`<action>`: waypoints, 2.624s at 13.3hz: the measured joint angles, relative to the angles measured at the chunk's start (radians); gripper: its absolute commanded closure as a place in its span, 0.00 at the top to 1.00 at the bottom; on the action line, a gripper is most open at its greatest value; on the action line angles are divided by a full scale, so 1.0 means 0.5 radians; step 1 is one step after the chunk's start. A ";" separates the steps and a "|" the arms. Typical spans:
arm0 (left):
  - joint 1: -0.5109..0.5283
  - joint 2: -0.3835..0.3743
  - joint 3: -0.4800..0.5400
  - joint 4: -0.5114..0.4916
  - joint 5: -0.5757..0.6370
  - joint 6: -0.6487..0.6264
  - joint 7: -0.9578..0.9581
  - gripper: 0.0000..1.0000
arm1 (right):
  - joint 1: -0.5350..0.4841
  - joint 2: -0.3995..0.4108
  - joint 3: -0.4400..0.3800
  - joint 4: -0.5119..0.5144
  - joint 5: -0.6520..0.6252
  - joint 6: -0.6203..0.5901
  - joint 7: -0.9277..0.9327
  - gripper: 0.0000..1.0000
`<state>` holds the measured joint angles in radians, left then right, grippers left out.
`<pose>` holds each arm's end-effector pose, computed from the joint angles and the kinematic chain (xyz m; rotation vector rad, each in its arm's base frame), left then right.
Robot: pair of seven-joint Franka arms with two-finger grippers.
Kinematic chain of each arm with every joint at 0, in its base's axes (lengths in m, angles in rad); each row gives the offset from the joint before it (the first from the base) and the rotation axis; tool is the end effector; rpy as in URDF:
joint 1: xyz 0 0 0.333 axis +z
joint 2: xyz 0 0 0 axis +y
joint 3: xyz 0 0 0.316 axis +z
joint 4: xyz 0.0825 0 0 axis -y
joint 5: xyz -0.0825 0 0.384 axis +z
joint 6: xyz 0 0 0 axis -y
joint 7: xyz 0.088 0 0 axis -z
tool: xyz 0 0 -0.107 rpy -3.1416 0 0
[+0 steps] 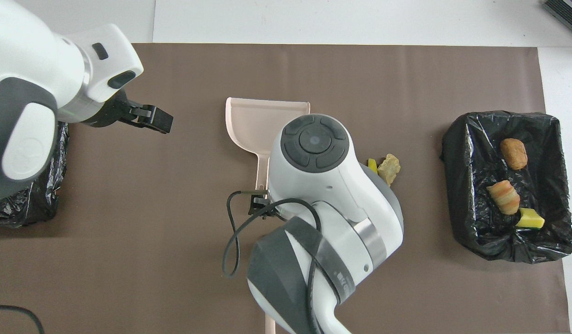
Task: Sweep and dump trash in bin
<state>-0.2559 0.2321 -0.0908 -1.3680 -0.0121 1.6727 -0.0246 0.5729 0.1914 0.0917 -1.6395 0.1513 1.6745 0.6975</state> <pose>0.5987 -0.2102 0.5930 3.0550 -0.4901 0.1025 0.4686 0.3810 0.4909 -3.0890 0.0937 0.3501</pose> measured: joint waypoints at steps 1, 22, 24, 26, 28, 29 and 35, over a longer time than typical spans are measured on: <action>-0.026 0.051 -0.001 -0.001 0.000 0.059 -0.003 1.00 | 0.059 -0.096 0.003 -0.157 0.014 0.012 0.009 1.00; -0.578 0.405 0.022 -0.693 0.180 1.141 -0.629 0.02 | 0.665 -0.429 0.009 -1.380 0.328 1.073 0.485 0.08; -0.571 0.399 0.030 -0.691 0.188 1.143 -0.628 0.00 | 0.668 -0.429 0.009 -1.382 0.327 1.073 0.476 0.00; -0.555 0.377 0.043 -0.690 0.199 1.111 -0.610 0.00 | 0.670 -0.429 0.009 -1.384 0.327 1.073 0.458 0.00; -0.481 0.329 0.049 -0.685 0.210 1.033 -0.314 0.00 | 0.672 -0.430 0.009 -1.385 0.327 1.073 0.453 0.00; -0.433 0.307 0.052 -0.675 0.210 0.995 -0.047 0.00 | 0.672 -0.429 0.009 -1.385 0.327 1.072 0.453 0.00; -0.256 0.289 0.056 -0.582 0.209 0.709 1.288 0.00 | 0.622 -0.498 -0.019 -1.274 0.303 0.737 0.453 0.00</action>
<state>-0.3837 0.3767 -0.0626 -1.6588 0.0926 2.0274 0.6195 0.8840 -0.0577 0.0822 -2.2764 0.3026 2.0430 0.9239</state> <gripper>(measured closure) 0.674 0.740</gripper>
